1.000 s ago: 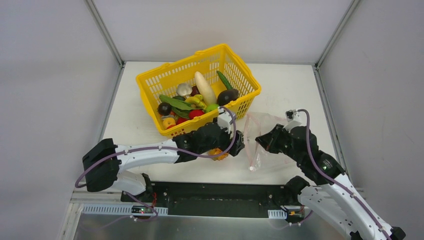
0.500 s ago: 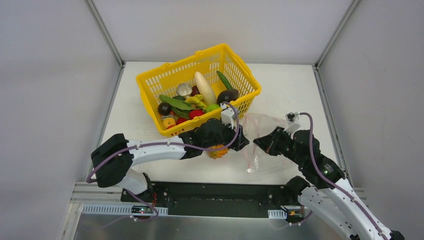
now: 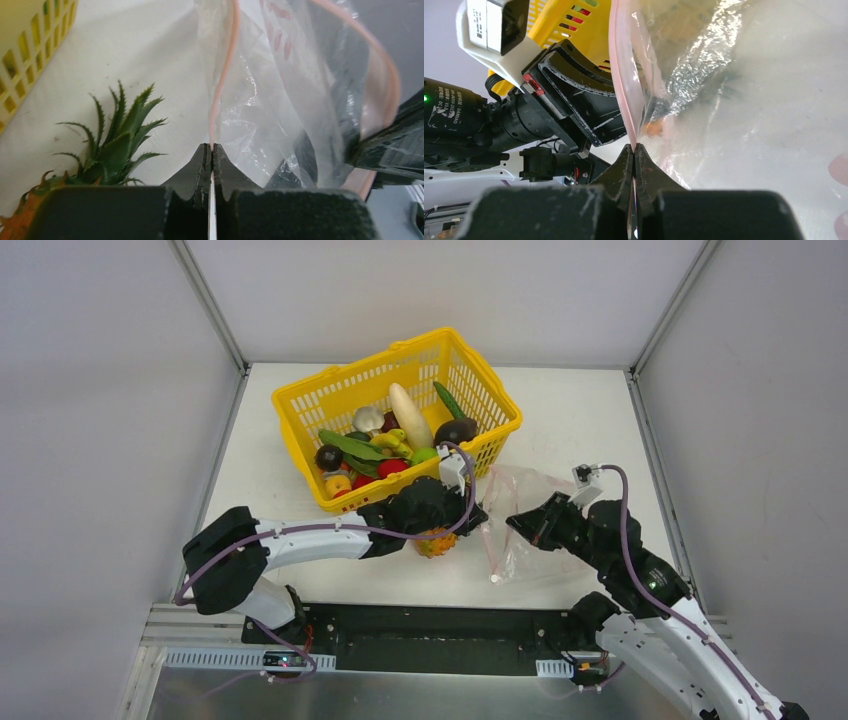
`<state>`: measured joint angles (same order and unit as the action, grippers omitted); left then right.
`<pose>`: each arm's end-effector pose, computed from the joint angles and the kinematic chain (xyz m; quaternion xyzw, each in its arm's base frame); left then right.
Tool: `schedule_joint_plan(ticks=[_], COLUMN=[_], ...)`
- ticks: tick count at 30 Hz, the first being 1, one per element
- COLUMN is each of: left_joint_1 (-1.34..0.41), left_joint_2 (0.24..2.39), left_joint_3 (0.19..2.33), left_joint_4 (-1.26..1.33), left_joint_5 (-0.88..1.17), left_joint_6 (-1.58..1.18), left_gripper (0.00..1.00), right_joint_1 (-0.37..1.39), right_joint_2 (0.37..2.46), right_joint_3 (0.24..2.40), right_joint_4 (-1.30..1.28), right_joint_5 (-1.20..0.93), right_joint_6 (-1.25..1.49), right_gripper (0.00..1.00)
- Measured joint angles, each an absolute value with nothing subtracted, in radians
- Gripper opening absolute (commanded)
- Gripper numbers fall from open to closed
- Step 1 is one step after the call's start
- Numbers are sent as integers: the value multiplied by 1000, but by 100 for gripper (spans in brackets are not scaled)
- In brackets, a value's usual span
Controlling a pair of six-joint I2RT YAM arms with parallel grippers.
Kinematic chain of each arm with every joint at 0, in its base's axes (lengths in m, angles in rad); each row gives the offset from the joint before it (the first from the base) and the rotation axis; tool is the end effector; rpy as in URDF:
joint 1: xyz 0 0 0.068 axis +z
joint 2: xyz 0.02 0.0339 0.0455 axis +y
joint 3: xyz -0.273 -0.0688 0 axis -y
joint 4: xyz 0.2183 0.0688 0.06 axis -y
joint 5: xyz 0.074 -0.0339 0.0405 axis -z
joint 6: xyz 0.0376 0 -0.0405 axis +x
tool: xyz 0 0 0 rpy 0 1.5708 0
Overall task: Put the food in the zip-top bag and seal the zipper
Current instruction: Open the zipper of the food storage bag at the center of the board, then pick up the fake fruit from the center of the board.
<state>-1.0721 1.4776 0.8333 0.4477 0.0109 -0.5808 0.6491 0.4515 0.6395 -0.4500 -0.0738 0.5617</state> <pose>0.1501 -0.2765 0.2804 0.1914 0.7490 -0.4694 0.4266 0.0663 0.0538 0.3035 -0.0571 0.7911 0.3702 0.4835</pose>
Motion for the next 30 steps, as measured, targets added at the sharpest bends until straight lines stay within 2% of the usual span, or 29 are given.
schedule_joint_plan(ticks=[10,19,21,23,24,27,30], left_joint_1=[-1072,-1072,-1073,-1073,-1072,-1079,-1080], left_joint_2=[1395,1397,1401,1401,1401,1396,1370], left_joint_3=[834,920,923,923,922,918,892], left_joint_4=[120,-19,-14,-10,-3,23,40], left_joint_5=[-282,-379,-367,-349,-339,-291,-249], left_joint_6=[-520,-506,-505,-496,-485,-457,-421], left_gripper=[0,2,16,47,56,74,85], right_joint_1=[649,649,649,649,649,649,649], right_joint_2=[518,546,550,558,564,576,586], right_joint_3=[738,865,886,889,886,856,817], right_joint_4=[-594,-691,-693,-692,-692,-670,-657], right_joint_5=[66,-11,-40,-52,-52,-39,-10], right_joint_6=[527,485,485,489,493,508,516], right_gripper=[0,0,0,0,0,0,0])
